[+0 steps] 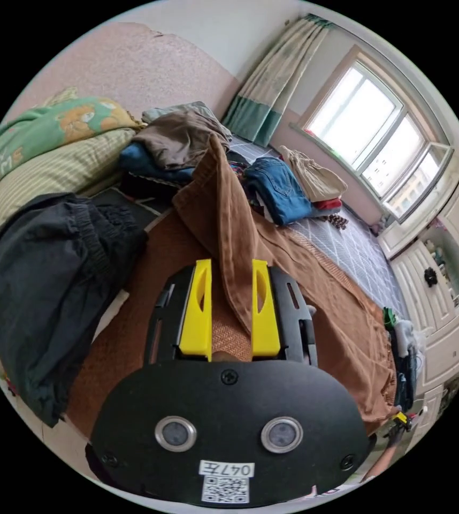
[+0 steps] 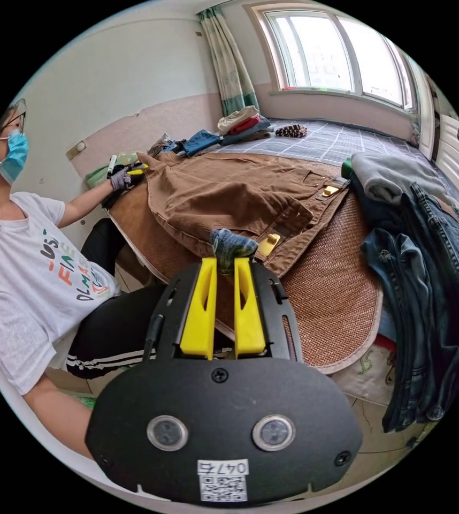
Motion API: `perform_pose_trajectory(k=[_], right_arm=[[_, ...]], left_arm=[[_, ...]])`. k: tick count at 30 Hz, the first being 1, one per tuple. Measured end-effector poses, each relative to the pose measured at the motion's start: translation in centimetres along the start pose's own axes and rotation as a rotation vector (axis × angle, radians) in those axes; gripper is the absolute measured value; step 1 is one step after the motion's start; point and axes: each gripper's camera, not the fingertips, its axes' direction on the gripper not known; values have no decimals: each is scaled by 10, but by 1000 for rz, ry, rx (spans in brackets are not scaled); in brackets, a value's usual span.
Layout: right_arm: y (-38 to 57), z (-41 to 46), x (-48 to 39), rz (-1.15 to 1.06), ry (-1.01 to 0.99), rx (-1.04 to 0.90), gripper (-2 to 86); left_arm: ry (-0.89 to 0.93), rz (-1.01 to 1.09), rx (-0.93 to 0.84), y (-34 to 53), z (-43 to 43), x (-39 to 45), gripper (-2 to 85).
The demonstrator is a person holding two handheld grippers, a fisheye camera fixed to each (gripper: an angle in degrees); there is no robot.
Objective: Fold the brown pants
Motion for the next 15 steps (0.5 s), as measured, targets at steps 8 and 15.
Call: perform_pose_trajectory(k=[8,15], right_arm=[[-4,-73,13,-24,37,120,13],[52,-68,73,209,-14,46,15]], left_arm=[[100,150,-74,-45,-67,-9,-9],[36,110,-417,82,-94,-113,-10]])
